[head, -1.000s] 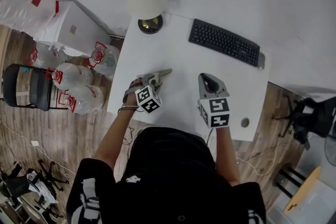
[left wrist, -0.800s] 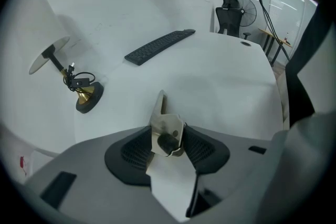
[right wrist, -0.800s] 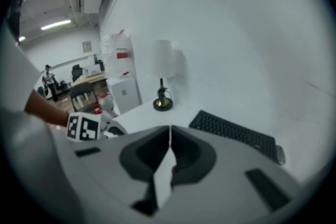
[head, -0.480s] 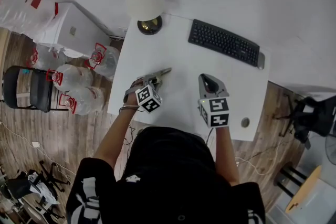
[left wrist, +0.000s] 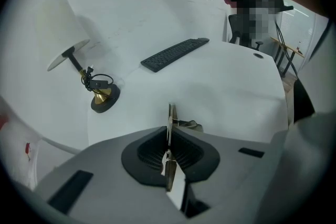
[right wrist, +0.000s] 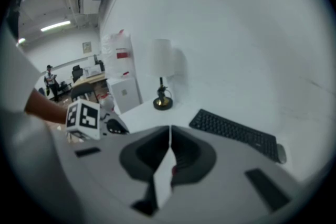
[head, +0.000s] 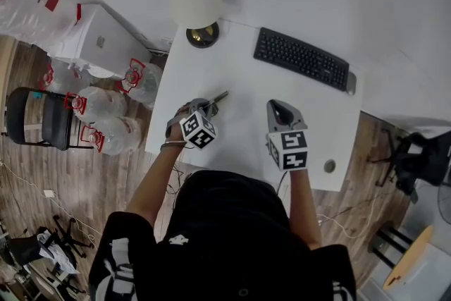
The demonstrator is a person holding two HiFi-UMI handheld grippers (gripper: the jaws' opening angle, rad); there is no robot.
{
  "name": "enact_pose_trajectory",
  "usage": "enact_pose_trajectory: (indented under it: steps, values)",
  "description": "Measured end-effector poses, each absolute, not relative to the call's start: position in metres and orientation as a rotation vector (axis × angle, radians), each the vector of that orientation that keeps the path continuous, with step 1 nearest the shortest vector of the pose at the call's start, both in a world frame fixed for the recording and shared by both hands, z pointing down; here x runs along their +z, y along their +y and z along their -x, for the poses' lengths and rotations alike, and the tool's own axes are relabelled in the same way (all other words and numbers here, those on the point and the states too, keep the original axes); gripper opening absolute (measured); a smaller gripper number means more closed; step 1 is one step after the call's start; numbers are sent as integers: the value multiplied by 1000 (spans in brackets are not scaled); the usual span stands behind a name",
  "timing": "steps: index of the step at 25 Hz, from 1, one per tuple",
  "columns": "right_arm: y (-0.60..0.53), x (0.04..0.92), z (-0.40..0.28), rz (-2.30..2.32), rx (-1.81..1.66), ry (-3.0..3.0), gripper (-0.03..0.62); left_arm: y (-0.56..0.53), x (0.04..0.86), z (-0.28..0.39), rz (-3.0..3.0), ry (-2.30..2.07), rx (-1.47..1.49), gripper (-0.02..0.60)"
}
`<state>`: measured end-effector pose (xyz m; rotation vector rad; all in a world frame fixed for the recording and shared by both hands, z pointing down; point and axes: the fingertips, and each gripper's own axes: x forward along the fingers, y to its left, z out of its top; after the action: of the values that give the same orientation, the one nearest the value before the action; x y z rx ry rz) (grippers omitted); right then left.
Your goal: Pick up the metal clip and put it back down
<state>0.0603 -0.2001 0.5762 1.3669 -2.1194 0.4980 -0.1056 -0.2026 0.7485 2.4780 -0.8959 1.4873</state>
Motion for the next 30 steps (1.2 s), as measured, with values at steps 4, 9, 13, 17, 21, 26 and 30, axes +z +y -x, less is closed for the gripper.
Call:
enact_pose_trajectory:
  steps: [4, 9, 13, 17, 21, 26, 30]
  values:
    - [-199, 578, -62, -1361, 503, -2117, 35, -203, 747, 110, -2432, -919, 1460, 34]
    - [-199, 579, -62, -1355, 504, -2119, 35, -208, 743, 113, -2411, -934, 1432, 31]
    - [-199, 578, -64, -1357, 501, -2119, 35, -209, 740, 112, -2399, -942, 1402, 31]
    - [-199, 577, -65, -1356, 499, -2122, 35, -208, 735, 107, -2377, -927, 1323, 28]
    - [-201, 573, -64, -1354, 475, -2132, 35, -209, 723, 104, -2361, -932, 1244, 28]
    - [-203, 562, -62, -1361, 435, -2157, 35, -211, 701, 102, -2379, -976, 1179, 28]
    - [-204, 553, -60, -1364, 400, -2172, 35, -215, 679, 104, -2384, -1021, 1104, 28]
